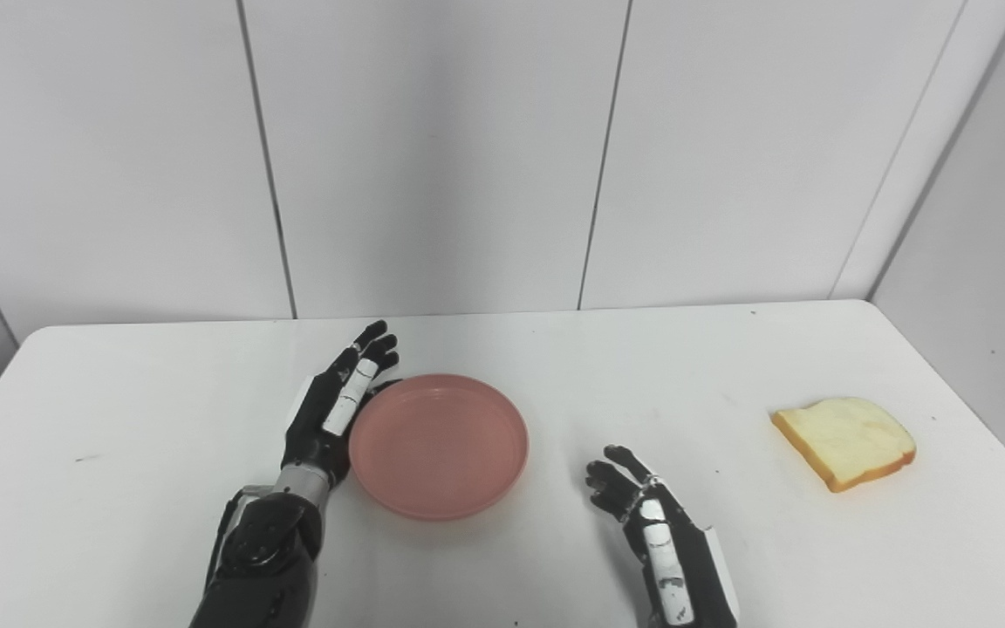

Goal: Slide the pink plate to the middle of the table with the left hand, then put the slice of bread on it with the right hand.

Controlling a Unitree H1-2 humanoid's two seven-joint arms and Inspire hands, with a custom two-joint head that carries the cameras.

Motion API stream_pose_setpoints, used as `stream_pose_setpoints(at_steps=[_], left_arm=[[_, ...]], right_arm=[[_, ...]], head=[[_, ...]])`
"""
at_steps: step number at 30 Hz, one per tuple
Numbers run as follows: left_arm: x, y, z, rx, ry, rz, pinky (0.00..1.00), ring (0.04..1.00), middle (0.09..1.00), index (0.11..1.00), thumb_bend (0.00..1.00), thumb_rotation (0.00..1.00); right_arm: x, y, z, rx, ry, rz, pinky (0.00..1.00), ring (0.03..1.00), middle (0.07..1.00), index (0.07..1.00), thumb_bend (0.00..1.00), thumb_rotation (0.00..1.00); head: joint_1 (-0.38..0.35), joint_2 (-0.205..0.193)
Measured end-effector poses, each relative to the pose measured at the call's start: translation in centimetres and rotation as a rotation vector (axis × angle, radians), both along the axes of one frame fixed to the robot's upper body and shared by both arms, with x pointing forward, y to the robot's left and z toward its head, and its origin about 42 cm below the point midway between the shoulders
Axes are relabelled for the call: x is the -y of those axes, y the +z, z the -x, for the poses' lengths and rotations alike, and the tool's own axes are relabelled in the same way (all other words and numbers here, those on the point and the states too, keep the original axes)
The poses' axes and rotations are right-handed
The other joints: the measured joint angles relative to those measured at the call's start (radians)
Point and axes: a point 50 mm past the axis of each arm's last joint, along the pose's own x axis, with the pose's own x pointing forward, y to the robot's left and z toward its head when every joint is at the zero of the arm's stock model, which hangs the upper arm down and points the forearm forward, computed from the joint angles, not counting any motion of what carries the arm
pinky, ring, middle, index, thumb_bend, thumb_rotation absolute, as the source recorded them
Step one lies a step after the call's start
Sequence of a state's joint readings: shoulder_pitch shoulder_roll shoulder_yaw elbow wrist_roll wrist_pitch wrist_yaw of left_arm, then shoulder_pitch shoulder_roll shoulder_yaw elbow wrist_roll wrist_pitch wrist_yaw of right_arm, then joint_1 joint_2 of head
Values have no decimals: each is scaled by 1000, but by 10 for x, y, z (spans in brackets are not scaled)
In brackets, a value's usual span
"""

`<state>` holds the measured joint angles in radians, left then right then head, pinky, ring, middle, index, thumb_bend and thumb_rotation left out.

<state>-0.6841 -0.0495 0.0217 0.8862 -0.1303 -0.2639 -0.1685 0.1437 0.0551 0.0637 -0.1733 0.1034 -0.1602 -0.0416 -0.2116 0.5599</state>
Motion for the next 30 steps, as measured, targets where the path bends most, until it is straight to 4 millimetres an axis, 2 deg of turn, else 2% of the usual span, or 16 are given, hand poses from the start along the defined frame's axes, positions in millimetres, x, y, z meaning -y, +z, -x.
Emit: stream_pose_setpoints(at_steps=[6,12,14,23,26,30], left_arm=[[0,0,1,-3,-8,2,774,901,897,841,860,715],[-8,-2,1,0,-25,-11,796,907,906,851,845,719],[-11,-2,1,1,-30,-11,804,914,914,863,843,724],[-25,-2,2,10,-32,-6,790,912,914,866,830,714],[-25,-1,2,14,-35,-5,786,907,911,862,826,707],[-26,0,2,19,-35,-6,784,905,907,862,824,704]], right_arm=[[-8,0,0,-3,1,-4,817,790,757,796,754,873],[-10,0,0,-2,-3,20,737,748,744,792,770,883],[-11,0,-1,1,-5,34,717,736,745,795,758,886],[-7,4,0,39,-55,51,719,741,751,793,788,879],[0,7,0,48,-85,47,701,734,746,797,780,868],[26,25,4,108,-183,58,652,690,728,799,801,875]], head=[[-40,2],[-52,0],[-98,-12],[-124,-20],[-127,-26],[-135,-29]])
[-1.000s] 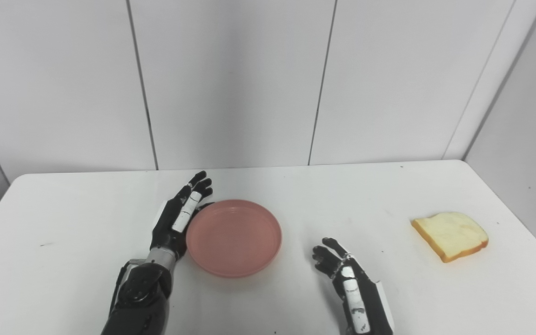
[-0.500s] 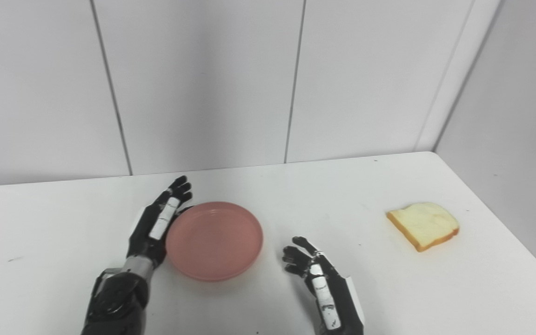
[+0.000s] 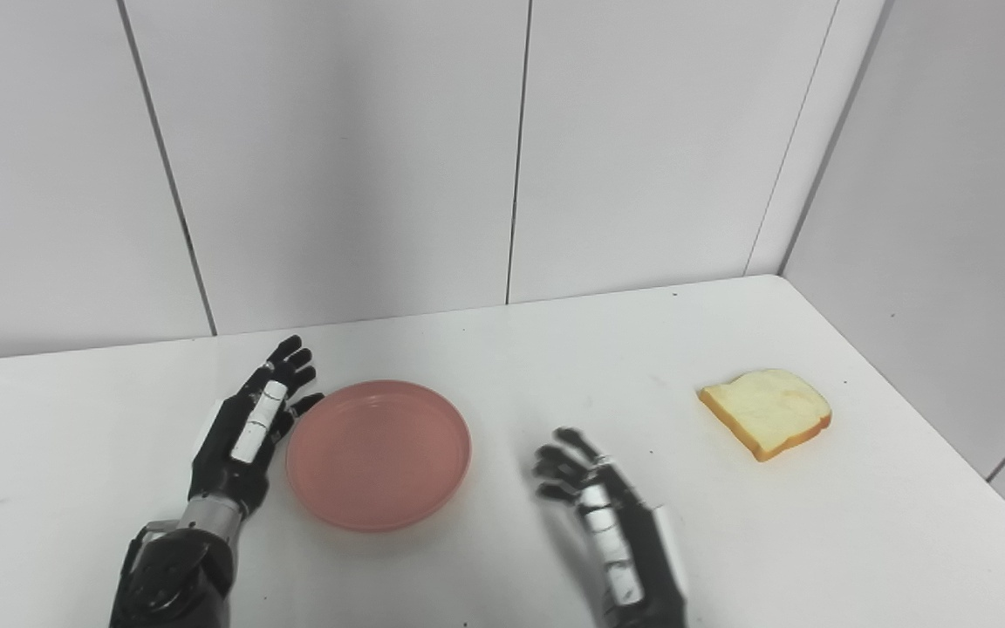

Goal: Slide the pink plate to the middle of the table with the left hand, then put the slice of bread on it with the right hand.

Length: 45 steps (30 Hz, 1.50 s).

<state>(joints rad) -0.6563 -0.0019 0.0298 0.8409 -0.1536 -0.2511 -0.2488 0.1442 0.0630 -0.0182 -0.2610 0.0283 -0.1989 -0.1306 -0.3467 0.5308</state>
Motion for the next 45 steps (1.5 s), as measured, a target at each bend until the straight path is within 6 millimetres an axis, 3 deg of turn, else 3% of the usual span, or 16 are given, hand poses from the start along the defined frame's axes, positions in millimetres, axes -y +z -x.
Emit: stream_pose_setpoints(at_steps=[5,7,11,14,25,30,33,37,41,45], left_arm=[[-1,-1,-2,-9,0,-5,793,901,898,857,825,702],[-1,-2,-3,-14,-1,-9,792,903,901,864,820,702],[-5,-3,-6,-18,2,-19,782,905,901,865,836,699],[-5,-3,-7,-17,3,-20,779,905,901,863,852,699],[-3,-2,-8,-13,-4,-25,796,912,906,871,851,697],[-4,-1,-8,-12,-3,-28,795,907,898,870,852,698],[-3,0,-8,-8,-5,-27,797,903,894,872,846,701],[-3,0,-8,-8,-8,-30,783,896,888,872,840,707],[-2,-1,-8,-8,-9,-33,785,898,893,869,831,719],[-2,0,-8,-7,-5,-23,794,901,896,866,817,719]], right_arm=[[32,24,1,46,-87,32,630,671,720,796,832,867],[55,33,0,54,-112,72,642,671,730,809,822,876],[121,62,-7,86,-158,216,622,652,722,817,809,864],[147,83,-14,107,-175,257,605,643,709,810,802,852],[194,138,-34,96,-173,395,648,677,725,812,823,923],[215,139,-44,34,-168,449,655,701,738,815,902,844],[230,140,-52,-13,-179,501,683,719,748,826,900,812],[253,147,-64,-87,-201,679,685,766,788,870,857,839],[270,150,-72,-150,-194,950,735,806,843,884,859,672],[271,151,-78,-198,-117,1206,765,835,875,895,912,588]], head=[[-29,-14],[-34,-17],[-44,-25],[-41,-28],[-26,-23],[-23,-20],[-23,-18],[-23,-18],[-23,-18],[-23,-18]])
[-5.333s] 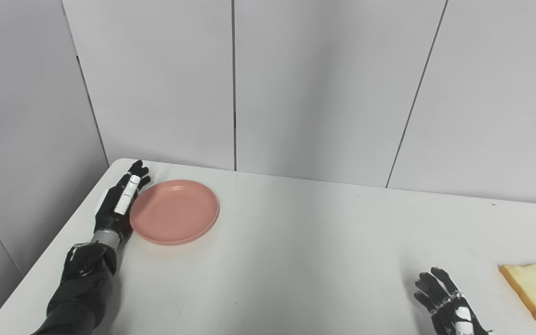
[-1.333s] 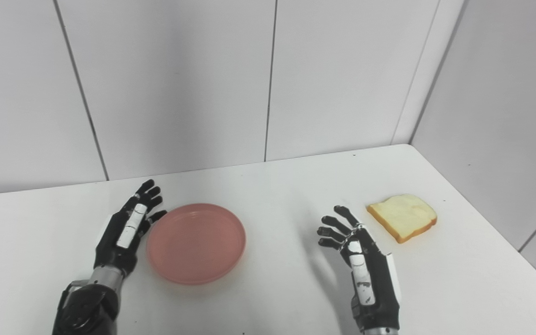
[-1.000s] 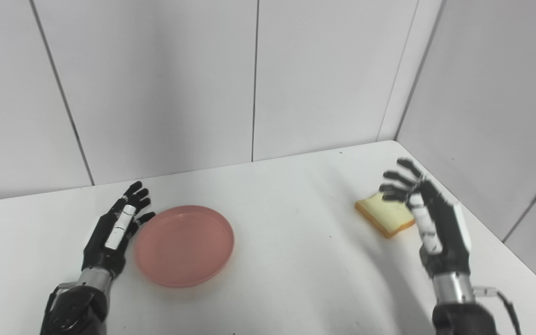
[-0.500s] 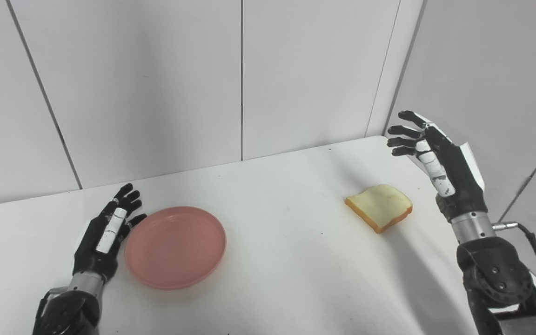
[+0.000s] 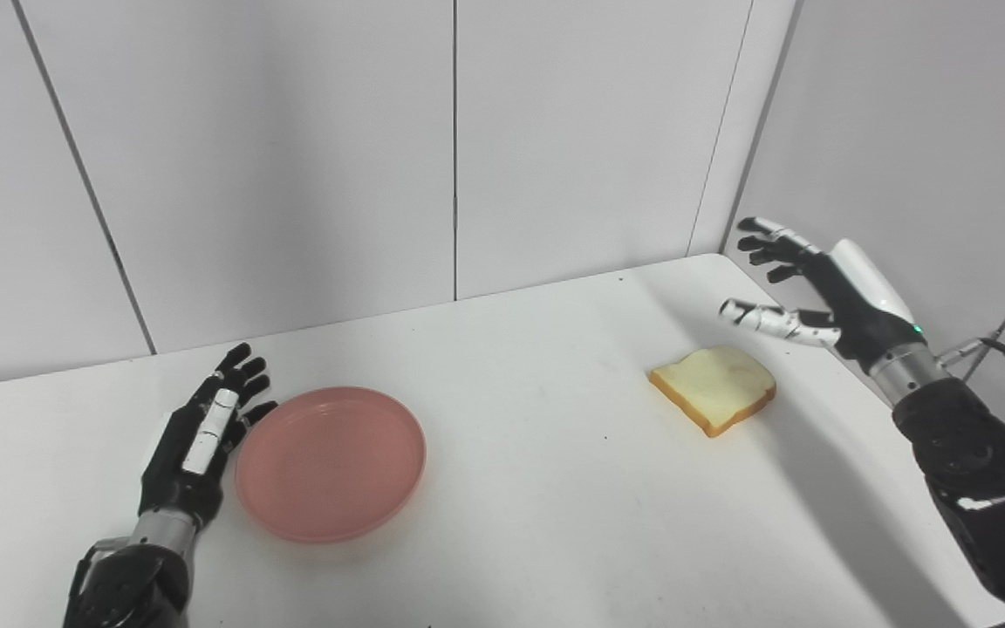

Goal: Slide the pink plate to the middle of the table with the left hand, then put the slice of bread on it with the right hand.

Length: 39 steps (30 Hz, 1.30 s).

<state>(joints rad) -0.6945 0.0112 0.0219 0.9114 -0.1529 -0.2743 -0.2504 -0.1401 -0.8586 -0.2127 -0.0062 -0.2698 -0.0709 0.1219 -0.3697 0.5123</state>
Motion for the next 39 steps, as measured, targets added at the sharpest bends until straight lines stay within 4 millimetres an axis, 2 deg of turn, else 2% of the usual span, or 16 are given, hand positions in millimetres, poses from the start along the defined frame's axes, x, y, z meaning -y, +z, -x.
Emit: stream_pose_setpoints(at_steps=[1,5,9,11,16,20,26,32,39], left_arm=[[0,0,0,0,0,2,794,901,895,864,806,723],[1,0,0,1,0,2,788,900,897,869,793,735],[0,0,2,4,3,4,783,899,895,866,803,728],[0,0,2,3,3,4,791,904,899,868,805,727],[0,-1,3,-5,6,9,811,916,907,873,801,711],[0,-1,3,-6,5,14,811,918,910,879,796,715],[-1,-1,3,-6,6,14,801,911,908,876,798,720],[-2,-1,3,-6,5,23,811,914,909,882,784,711],[-1,-1,3,-7,5,30,797,907,906,878,781,712]], right_arm=[[-1,2,-1,-17,26,48,756,841,881,894,947,522],[6,5,-8,-99,81,150,777,874,909,913,999,373],[13,9,-17,-200,100,211,806,911,936,942,1000,301],[15,11,-21,-252,108,244,864,948,964,964,1000,270],[13,17,-29,-410,132,352,874,948,962,931,1000,163],[13,16,-37,-521,132,459,893,961,966,925,1000,145],[10,15,-48,-598,119,553,916,952,964,927,1000,123],[2,29,-63,-650,98,621,951,950,954,921,999,96],[0,38,-76,-672,54,667,937,927,920,883,1000,60]], head=[[0,0],[12,3],[12,6],[12,6],[17,6],[17,6],[18,5],[20,6],[25,6]])
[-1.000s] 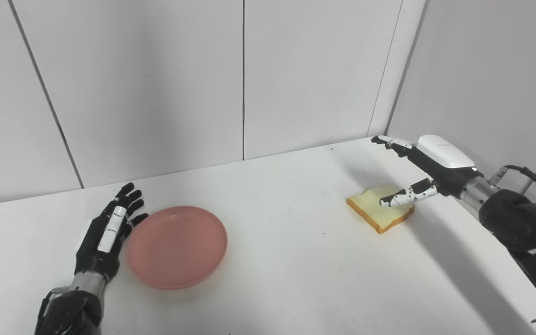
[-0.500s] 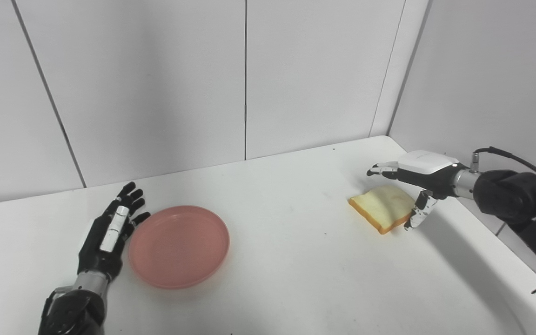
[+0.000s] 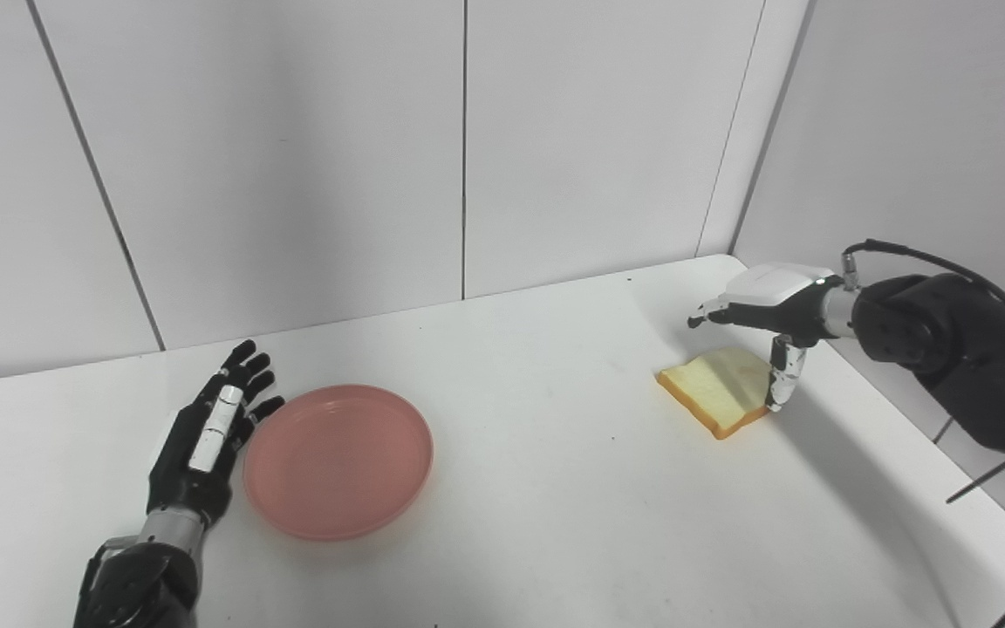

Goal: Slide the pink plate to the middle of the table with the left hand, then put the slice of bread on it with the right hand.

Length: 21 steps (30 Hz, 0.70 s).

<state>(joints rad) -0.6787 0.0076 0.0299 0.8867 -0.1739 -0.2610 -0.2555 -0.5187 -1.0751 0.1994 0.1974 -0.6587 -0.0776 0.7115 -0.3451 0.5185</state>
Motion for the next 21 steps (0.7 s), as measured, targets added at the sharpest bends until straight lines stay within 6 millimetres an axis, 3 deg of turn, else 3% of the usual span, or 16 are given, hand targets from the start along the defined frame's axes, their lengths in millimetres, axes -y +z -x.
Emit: stream_pose_setpoints(at_steps=[15,21], left_arm=[[-1,0,3,6,3,4,826,915,910,883,775,703],[-1,0,3,6,2,5,798,907,912,879,813,698]], right_arm=[[-8,-3,-19,-14,-8,19,965,941,925,891,978,105],[-15,-16,-23,-117,-74,56,988,986,971,889,1000,140]], head=[[5,5],[9,5]])
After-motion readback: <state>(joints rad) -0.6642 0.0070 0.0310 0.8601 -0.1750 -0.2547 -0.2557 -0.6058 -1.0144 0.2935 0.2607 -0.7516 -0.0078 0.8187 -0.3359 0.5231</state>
